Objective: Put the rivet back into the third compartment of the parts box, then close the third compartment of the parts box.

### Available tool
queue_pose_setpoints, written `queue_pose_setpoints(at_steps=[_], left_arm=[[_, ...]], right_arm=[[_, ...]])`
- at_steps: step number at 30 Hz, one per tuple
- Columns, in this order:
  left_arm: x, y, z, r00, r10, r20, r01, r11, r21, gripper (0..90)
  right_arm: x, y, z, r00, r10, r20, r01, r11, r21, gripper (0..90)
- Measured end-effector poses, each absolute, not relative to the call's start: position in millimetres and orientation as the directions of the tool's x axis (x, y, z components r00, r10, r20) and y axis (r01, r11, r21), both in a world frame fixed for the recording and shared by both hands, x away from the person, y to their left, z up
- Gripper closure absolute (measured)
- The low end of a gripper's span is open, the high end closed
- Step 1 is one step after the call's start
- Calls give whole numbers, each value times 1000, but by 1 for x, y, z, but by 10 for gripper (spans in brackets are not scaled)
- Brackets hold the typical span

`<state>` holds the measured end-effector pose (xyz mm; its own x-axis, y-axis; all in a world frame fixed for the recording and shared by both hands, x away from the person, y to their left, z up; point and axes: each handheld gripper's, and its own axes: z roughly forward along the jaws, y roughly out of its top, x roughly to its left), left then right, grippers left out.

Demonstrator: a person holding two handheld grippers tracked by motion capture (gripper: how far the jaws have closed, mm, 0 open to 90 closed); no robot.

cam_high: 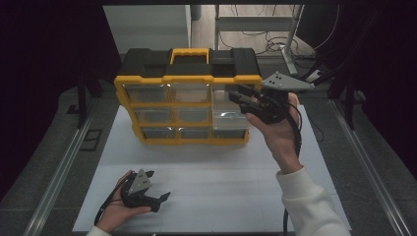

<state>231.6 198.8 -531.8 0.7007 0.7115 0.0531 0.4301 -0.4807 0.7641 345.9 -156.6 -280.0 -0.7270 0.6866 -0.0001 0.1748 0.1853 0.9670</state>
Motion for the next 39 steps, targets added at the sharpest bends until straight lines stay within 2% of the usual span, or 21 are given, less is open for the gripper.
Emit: queue_pose_setpoints(at_steps=[5, 14, 26, 35, 37, 39], left_arm=[[231, 200, -531, 699, 714, 47, 433, -474, 767, 83], [230, 201, -531, 695, 717, 44, 429, -463, 775, 83], [227, 201, -529, 686, 727, 40, 432, -451, 781, 83], [227, 200, -529, 690, 722, 42, 430, -456, 779, 83], [227, 199, -528, 689, 723, 41, 429, -453, 781, 82], [227, 199, -528, 689, 724, 41, 429, -452, 782, 82]], right_arm=[[337, -154, -280, -755, 656, 4, 166, 185, 969, 469], [316, -155, -280, -793, 610, 2, 148, 190, 971, 404], [286, -167, -287, -831, 556, 2, 130, 190, 973, 401], [279, -177, -301, -836, 549, 26, 159, 197, 967, 399], [277, -178, -304, -834, 551, 24, 163, 206, 965, 420], [276, -179, -308, -838, 546, 17, 162, 218, 963, 488]])
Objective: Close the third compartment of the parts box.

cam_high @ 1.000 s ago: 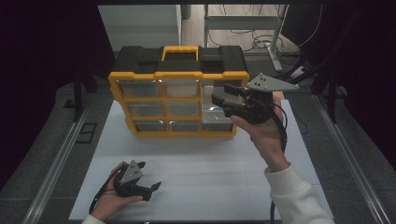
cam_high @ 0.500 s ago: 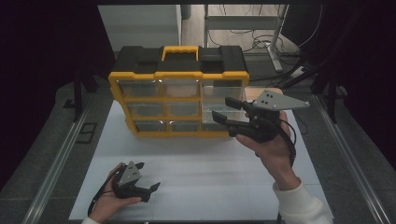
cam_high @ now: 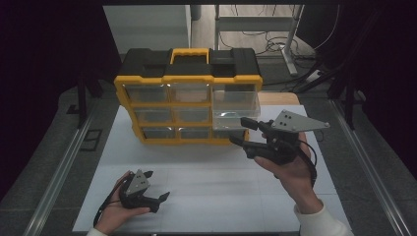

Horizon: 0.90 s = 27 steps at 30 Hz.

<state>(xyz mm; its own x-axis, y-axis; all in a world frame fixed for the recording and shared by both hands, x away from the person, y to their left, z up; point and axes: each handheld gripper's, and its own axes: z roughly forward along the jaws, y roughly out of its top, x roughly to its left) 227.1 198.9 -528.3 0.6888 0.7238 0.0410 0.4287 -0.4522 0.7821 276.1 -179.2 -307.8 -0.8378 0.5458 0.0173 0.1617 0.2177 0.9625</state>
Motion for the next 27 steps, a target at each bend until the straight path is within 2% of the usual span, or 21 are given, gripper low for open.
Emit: queue_pose_setpoints(at_steps=[4, 8, 15, 27], left_arm=[[227, 199, -528, 688, 724, 42, 429, -453, 781, 82], [227, 199, -528, 689, 723, 44, 428, -455, 781, 82], [226, 200, -528, 685, 727, 46, 429, -453, 781, 82], [228, 202, -527, 674, 738, 33, 438, -435, 787, 83]], right_arm=[[275, -181, -315, -846, 533, 0, 166, 263, 950, 749], [283, -181, -323, -840, 542, 3, 200, 304, 931, 892], [310, -176, -338, -806, 591, 29, 245, 288, 926, 900], [337, -167, -339, -774, 633, 22, 234, 253, 939, 900]])
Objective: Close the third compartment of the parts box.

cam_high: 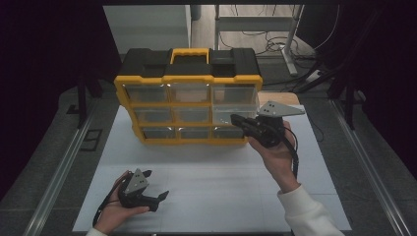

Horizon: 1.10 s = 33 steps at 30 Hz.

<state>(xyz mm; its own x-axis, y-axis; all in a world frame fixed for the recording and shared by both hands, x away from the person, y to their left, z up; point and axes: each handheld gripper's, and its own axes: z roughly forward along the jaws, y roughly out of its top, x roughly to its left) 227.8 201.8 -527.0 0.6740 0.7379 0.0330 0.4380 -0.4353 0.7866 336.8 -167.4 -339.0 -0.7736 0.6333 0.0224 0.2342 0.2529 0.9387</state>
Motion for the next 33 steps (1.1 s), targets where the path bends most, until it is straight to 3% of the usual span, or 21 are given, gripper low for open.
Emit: queue_pose_setpoints(at_steps=[17, 33], left_arm=[[224, 203, -526, 675, 736, 47, 424, -440, 792, 83], [225, 203, -525, 677, 734, 49, 421, -441, 793, 83]], right_arm=[[389, -160, -343, -703, 711, 37, 248, 196, 949, 900], [398, -160, -342, -670, 741, 45, 236, 155, 959, 900]])
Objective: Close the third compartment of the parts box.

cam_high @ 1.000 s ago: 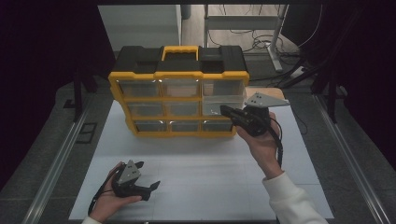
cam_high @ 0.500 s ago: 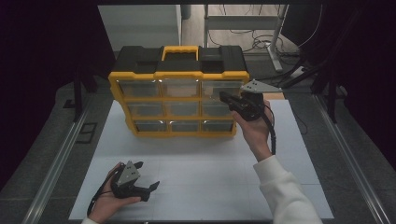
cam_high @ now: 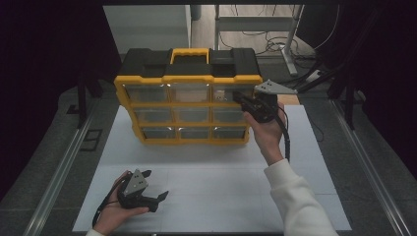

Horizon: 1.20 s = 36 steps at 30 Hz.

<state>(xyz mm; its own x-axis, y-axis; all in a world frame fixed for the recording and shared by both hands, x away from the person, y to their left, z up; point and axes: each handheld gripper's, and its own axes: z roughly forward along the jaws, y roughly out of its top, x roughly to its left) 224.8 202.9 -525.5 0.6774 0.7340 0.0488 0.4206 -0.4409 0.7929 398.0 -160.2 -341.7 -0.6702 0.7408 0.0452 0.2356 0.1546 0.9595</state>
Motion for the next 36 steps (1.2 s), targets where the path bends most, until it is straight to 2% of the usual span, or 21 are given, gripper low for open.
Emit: queue_pose_setpoints(at_steps=[9, 15, 17, 20, 25, 30, 36], left_arm=[[223, 204, -525, 670, 741, 47, 423, -433, 796, 83], [224, 204, -524, 666, 745, 39, 423, -421, 802, 83], [225, 205, -523, 662, 749, 35, 423, -412, 807, 83], [225, 205, -523, 657, 753, 31, 424, -404, 811, 83], [226, 204, -523, 657, 753, 30, 424, -403, 811, 83], [226, 204, -522, 658, 753, 28, 426, -402, 811, 83], [227, 204, -522, 653, 757, 24, 429, -395, 812, 83]], right_arm=[[358, -177, -343, -744, 668, -2, 184, 208, 961, 900], [323, -199, -364, -782, 623, 5, 191, 231, 954, 878], [313, -207, -376, -787, 616, 12, 197, 232, 952, 806], [298, -222, -391, -777, 629, 11, 198, 227, 954, 597], [284, -243, -407, -778, 628, 19, 214, 235, 948, 405], [278, -258, -425, -763, 646, 28, 254, 260, 932, 304], [277, -273, -450, -738, 672, 54, 313, 270, 911, 243]])
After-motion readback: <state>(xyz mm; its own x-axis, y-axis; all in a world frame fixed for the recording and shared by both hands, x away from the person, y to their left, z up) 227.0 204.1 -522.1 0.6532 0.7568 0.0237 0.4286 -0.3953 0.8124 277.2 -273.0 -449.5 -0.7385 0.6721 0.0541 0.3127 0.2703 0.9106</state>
